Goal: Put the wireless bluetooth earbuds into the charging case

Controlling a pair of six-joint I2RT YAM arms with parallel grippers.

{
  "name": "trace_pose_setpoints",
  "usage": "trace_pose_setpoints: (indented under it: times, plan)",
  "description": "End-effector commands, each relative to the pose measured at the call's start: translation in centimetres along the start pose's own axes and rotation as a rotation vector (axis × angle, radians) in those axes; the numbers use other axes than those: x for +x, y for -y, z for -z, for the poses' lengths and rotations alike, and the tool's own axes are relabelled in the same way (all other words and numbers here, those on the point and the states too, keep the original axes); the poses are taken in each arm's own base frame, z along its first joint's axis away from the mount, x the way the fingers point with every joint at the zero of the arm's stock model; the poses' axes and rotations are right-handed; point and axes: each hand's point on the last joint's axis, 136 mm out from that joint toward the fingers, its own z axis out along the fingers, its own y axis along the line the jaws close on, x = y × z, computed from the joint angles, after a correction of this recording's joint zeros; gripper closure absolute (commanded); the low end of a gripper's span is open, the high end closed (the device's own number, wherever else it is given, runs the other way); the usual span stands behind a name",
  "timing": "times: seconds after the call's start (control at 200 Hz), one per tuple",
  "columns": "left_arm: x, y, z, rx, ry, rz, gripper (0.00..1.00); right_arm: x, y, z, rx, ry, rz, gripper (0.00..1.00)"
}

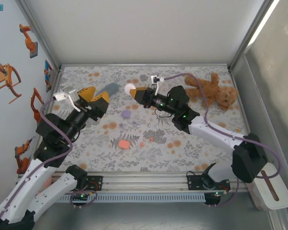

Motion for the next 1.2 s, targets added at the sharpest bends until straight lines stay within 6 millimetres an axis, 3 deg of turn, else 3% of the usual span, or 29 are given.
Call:
trace_pose_setpoints:
  times: [0.0, 0.305, 0.591, 0.931, 1.197]
  plan:
    - [5.3, 0.5, 1.5, 0.058, -0.304, -0.183, 0.19, 3.8, 0.2, 2.5, 0.068, -0.325, 0.319, 0.86]
    - [8.5, 5.1, 3.1, 0.414, -0.482, -0.361, 0.17, 4.3, -1.9, 7.8, 0.037, -0.594, 0.697, 0.87]
    - [12.0, 6.4, 3.1, 0.65, -0.552, -0.49, 0.18, 5.2, -2.5, 10.6, 0.004, -0.735, 0.881, 0.91]
    - [14.3, 5.7, -0.6, 0.703, -0.593, -0.541, 0.24, 5.5, -3.8, 10.8, -0.046, -0.763, 0.957, 0.91]
    - [15.4, 6.9, -1.7, 0.77, -0.586, -0.565, 0.27, 5.7, -4.5, 10.2, -0.064, -0.756, 0.98, 0.92]
